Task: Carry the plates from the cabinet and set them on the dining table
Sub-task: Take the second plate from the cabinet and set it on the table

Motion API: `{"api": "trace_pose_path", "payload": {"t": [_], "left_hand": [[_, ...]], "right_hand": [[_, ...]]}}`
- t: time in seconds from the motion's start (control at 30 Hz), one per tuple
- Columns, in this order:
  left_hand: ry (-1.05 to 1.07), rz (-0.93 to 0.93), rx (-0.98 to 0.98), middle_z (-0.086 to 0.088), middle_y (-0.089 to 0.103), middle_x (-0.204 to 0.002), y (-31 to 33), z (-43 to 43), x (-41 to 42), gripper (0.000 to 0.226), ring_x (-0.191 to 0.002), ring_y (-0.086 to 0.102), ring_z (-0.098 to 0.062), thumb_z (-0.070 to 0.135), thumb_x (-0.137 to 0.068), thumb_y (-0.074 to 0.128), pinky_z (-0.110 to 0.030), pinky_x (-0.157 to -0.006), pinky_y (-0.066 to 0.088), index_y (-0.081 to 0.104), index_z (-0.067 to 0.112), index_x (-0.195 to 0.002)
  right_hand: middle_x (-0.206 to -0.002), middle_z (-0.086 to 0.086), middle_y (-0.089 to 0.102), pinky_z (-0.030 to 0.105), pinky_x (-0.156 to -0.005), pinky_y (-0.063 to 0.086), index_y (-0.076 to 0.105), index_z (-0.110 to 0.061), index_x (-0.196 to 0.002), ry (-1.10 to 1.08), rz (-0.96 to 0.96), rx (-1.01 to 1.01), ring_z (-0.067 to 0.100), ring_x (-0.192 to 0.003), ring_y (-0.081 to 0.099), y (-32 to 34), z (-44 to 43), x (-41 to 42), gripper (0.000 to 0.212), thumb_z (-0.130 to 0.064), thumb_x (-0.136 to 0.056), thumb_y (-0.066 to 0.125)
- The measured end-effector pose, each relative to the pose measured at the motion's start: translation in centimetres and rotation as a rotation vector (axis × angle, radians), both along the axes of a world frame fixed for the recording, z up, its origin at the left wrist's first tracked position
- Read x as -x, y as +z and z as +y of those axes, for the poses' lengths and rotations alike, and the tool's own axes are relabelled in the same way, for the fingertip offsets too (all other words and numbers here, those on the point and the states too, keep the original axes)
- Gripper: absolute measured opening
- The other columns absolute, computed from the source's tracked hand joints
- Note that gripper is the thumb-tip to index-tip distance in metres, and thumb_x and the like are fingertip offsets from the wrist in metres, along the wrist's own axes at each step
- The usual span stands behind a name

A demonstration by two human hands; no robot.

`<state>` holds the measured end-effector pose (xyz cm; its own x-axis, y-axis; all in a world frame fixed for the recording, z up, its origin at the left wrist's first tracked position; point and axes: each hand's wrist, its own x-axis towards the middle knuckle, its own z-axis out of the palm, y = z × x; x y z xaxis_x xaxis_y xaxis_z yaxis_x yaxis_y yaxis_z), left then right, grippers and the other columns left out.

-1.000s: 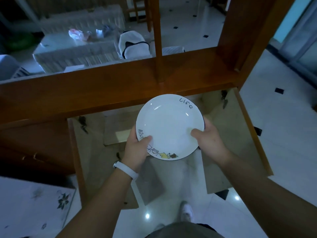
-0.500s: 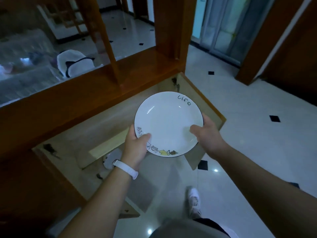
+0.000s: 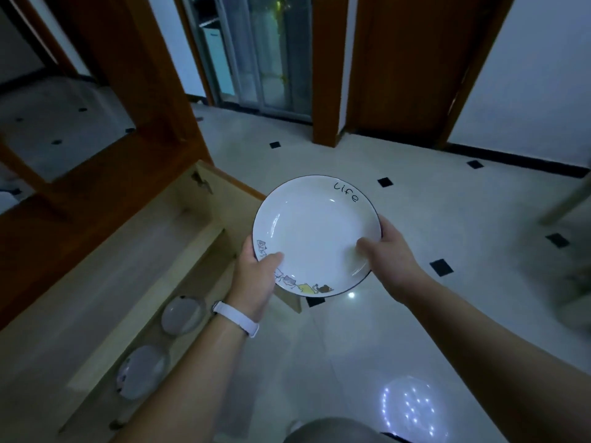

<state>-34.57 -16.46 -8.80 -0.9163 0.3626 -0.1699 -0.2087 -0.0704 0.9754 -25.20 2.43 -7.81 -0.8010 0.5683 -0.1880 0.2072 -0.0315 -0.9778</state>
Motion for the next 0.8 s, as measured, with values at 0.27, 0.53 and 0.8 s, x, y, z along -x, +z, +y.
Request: {"api": "trace_pose_path", "payload": {"t": [0.27, 0.53, 0.8], "left_hand": [[-0.233, 0.033, 0.025, 0.004, 0.073, -0.104, 0.8, 14.5, -8.2, 0.046, -0.093, 0.07, -0.017, -0.01, -0.086, 0.052, -0.031, -0.075, 0.057, 0.061, 0.026, -0.113], [-0.499, 0.059, 0.021, -0.003, 0.073, -0.104, 1.3, 29.2, -19.5, 0.046, -0.093, 0.07, -0.024, -0.012, -0.086, 0.05, -0.037, -0.079, 0.056, 0.063, 0.022, -0.112], [-0.698, 0.11, 0.046, 0.001, 0.074, -0.092, 2.4, 39.5, -29.1, 0.041, -0.081, 0.069, -0.018, -0.012, -0.085, 0.052, -0.033, -0.072, 0.056, 0.064, 0.022, -0.105]], "right_hand": [[-0.089, -0.008, 0.072, 0.03, -0.065, 0.051, 0.063, -0.031, -0.102, -0.258, 0.023, 0.03, 0.016, -0.08, 0.067, 0.3, 11.5, -12.6, 0.044, -0.012, -0.065, 0.048], [-0.098, 0.001, 0.073, 0.034, -0.067, 0.056, 0.063, -0.031, -0.11, -0.506, 0.076, 0.052, 0.019, -0.081, 0.068, -0.1, 22.5, -27.4, 0.051, -0.012, -0.065, 0.048], [-0.092, -0.003, 0.073, 0.033, -0.066, 0.054, 0.063, -0.029, -0.105, -0.711, 0.109, 0.072, 0.019, -0.079, 0.067, 0.1, 28.7, -39.0, 0.045, -0.014, -0.065, 0.049]]}}
